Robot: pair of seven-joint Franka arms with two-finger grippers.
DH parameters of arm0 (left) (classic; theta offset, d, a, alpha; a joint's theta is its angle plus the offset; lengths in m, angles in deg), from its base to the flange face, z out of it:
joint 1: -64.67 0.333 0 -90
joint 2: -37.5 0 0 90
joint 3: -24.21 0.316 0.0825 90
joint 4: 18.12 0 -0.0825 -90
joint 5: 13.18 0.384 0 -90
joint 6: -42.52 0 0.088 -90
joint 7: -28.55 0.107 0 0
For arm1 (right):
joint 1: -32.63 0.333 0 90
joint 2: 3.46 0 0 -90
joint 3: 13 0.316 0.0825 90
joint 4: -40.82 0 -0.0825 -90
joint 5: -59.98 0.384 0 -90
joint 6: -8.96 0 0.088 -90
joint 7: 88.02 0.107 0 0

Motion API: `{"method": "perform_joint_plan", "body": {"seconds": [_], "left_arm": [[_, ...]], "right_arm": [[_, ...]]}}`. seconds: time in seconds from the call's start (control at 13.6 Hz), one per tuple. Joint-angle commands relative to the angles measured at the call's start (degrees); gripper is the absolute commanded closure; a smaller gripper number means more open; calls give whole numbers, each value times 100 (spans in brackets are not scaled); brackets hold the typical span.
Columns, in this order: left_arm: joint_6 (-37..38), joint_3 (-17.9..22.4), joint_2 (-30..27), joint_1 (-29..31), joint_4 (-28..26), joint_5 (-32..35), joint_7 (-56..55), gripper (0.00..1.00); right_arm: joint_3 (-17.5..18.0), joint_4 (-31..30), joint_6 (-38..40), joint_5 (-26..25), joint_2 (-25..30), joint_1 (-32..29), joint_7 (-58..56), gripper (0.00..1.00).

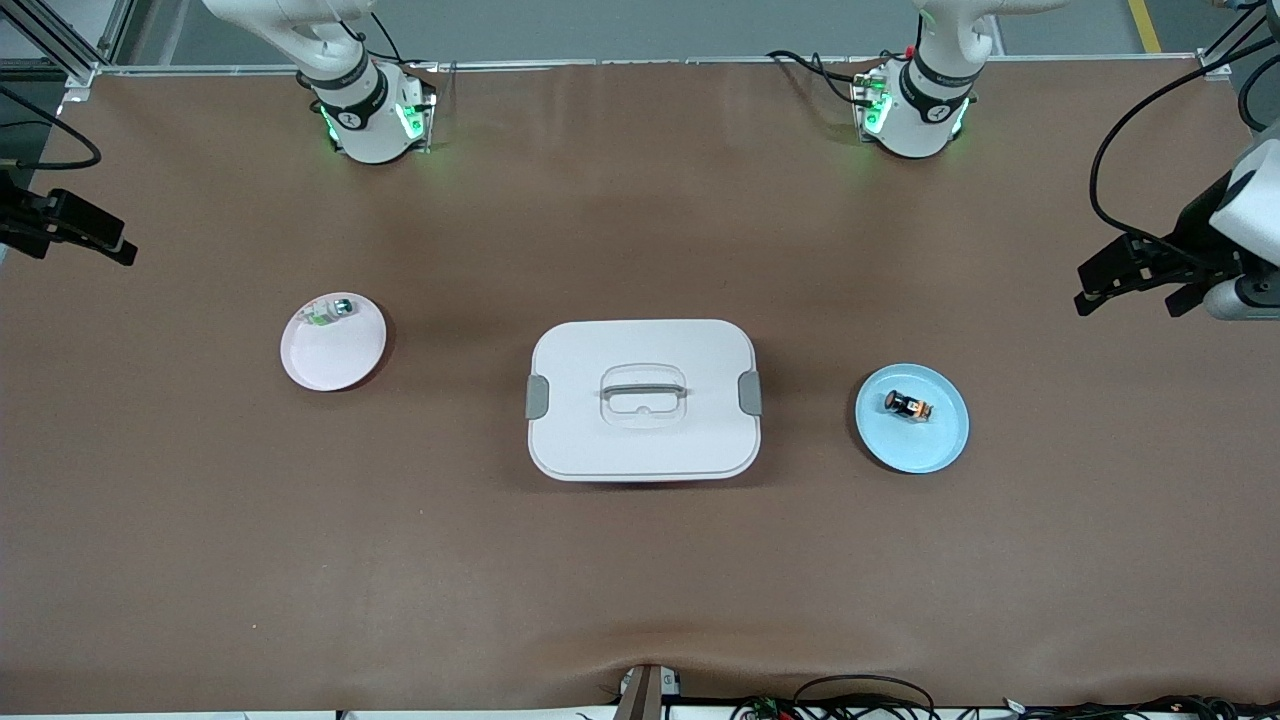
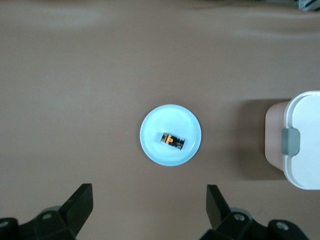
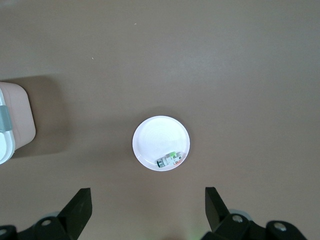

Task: Transfer orange switch to right arm and place

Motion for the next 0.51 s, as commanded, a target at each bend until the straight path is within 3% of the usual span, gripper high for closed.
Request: {"method": "perform_joint_plan", "body": {"seconds": [0.0,0.29,0.44], "left_arm": [[151,-76,144,7,68,-15,-11,0],[116,-207,425,16,-187,-59,-37,0],[-259,-295,470,42,-563,-50,-11,0]], "right_arm": [[27,68,18,17,20,-57,-26,0],[27,155,9,26,20,-57,-34,0],[35,156,-43,17,11,-48,-26,0]]}}
